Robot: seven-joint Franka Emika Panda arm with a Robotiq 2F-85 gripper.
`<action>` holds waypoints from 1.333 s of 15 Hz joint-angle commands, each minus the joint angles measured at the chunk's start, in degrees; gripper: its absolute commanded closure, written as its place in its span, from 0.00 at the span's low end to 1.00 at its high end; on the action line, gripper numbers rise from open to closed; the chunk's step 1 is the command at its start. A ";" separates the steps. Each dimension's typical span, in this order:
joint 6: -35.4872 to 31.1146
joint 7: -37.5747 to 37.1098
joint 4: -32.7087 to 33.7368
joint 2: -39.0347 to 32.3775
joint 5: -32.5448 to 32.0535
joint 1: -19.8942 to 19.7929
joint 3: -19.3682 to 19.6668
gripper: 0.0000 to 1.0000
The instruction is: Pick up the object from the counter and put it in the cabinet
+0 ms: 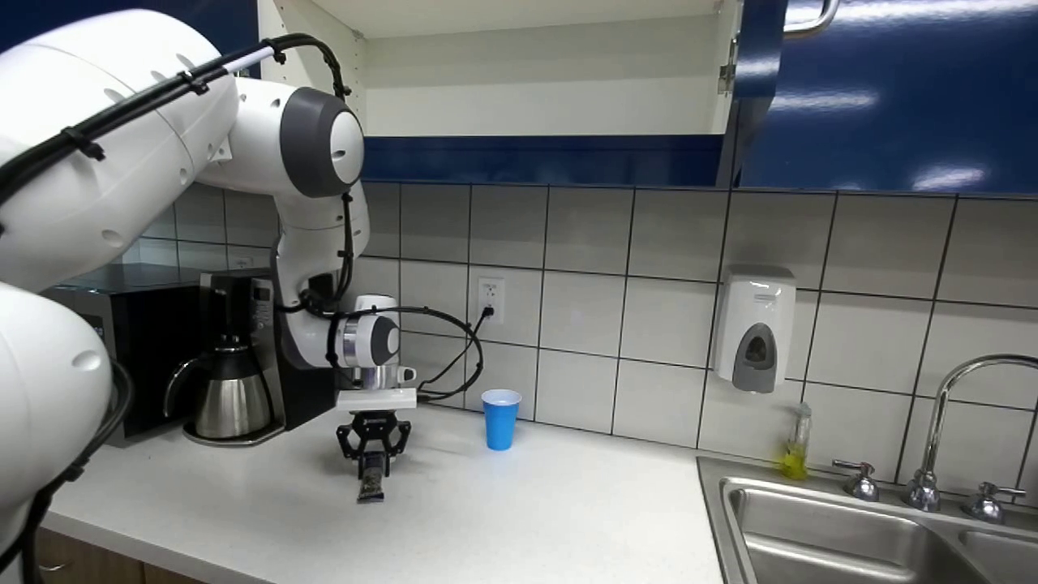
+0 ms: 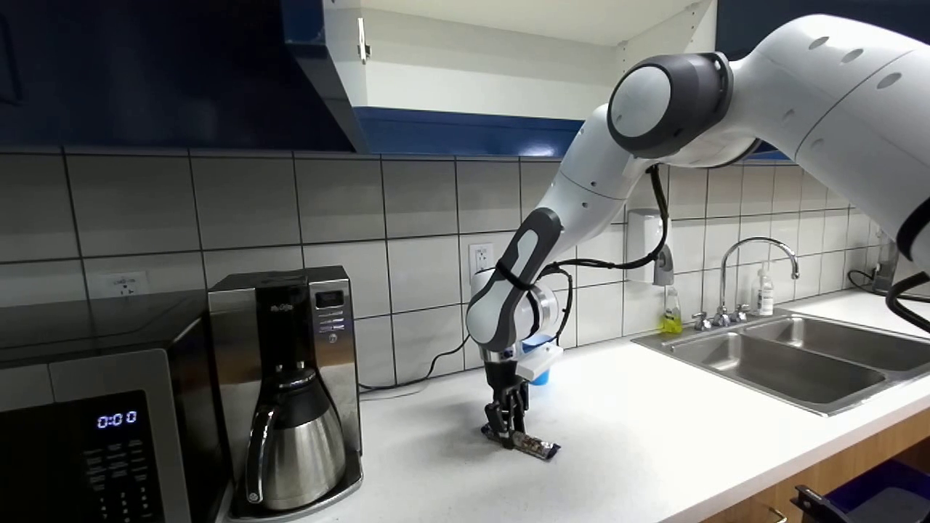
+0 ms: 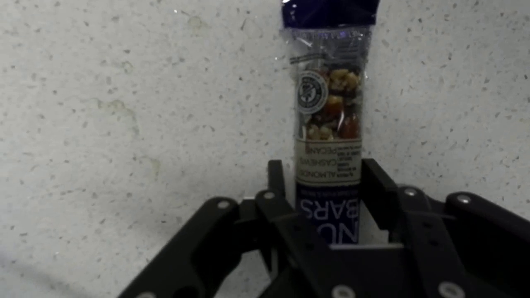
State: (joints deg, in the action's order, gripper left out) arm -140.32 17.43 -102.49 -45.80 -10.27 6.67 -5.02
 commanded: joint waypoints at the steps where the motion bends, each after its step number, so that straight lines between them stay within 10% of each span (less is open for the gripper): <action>1: 2.50 -0.90 2.26 -0.83 -1.46 0.62 0.46 0.80; 20: 5.75 -15.08 -4.89 8.60 7.24 -1.00 1.70 0.91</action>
State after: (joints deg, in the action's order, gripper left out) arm -135.93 4.79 -103.41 -42.25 -4.00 6.06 -3.39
